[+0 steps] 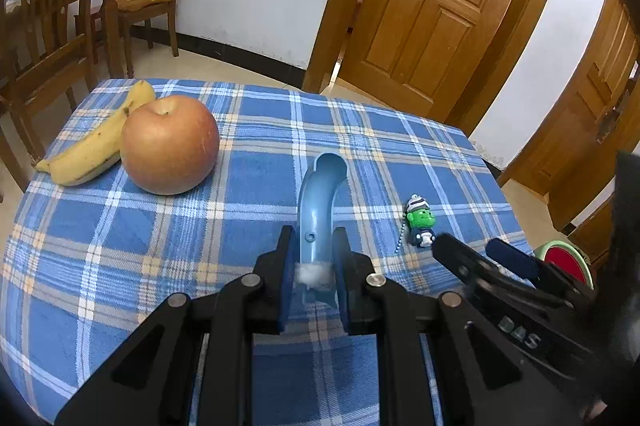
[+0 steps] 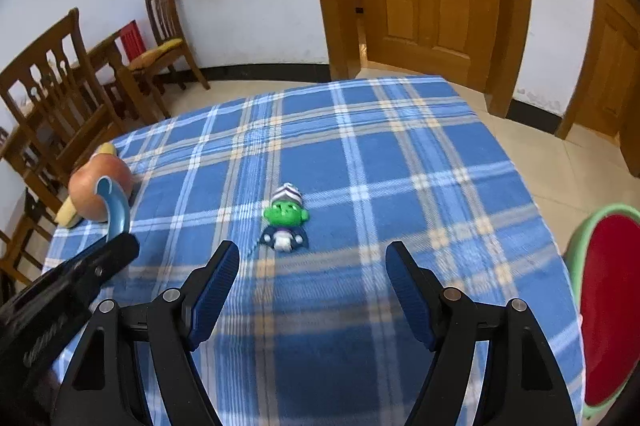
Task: Collect trash
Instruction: 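Grasp the green figurine keychain with the right tool while the left tool holds the blue piece, then carry the figurine and blue piece over the bucket and open both tools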
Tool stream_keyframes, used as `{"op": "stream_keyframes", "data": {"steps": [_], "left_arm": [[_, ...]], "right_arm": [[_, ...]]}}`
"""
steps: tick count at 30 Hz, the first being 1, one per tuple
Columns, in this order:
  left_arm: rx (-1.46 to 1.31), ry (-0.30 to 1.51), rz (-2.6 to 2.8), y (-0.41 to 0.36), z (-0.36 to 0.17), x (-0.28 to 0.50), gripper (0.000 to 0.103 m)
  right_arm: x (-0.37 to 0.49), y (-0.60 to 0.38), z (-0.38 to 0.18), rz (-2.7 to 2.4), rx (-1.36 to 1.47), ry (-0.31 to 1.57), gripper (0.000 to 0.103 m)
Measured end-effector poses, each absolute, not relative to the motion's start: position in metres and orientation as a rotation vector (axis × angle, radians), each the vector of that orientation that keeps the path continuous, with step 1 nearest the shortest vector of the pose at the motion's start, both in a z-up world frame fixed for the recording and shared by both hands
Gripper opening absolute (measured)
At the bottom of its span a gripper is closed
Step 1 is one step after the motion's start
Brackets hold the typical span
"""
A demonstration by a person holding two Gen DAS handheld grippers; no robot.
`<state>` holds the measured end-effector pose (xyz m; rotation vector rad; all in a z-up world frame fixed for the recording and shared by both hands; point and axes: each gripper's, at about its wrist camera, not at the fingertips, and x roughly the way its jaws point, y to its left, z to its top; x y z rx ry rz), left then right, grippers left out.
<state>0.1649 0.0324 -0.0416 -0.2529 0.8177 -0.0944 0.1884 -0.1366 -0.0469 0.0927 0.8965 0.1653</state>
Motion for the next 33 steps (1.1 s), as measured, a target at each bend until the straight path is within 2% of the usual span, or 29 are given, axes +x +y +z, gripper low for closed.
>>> {"op": "stream_keyframes", "data": {"steps": [6,13,20,24,33], "left_arm": [[-0.258,0.813,-0.058,0.037,-0.042,0.165,0.017],[-0.264,0.821,-0.05,0.039,-0.045,0.166,0.017],[-0.255,0.828,-0.052,0.038,-0.047,0.167,0.017],[-0.249,0.831,-0.057,0.036,-0.047,0.167,0.017],[-0.244,0.83,-0.067,0.033,-0.047,0.166,0.017]], "right_arm": [[0.205,-0.129,-0.052,0.165,0.103,0.9,0.072],[0.216,-0.121,-0.061,0.162,0.111,0.915,0.049],[0.216,-0.121,-0.064,0.149,0.122,0.891,0.043],[0.217,-0.122,-0.065,0.156,0.126,0.894,0.03],[0.209,-0.134,-0.062,0.138,0.179,0.896,0.029]]}}
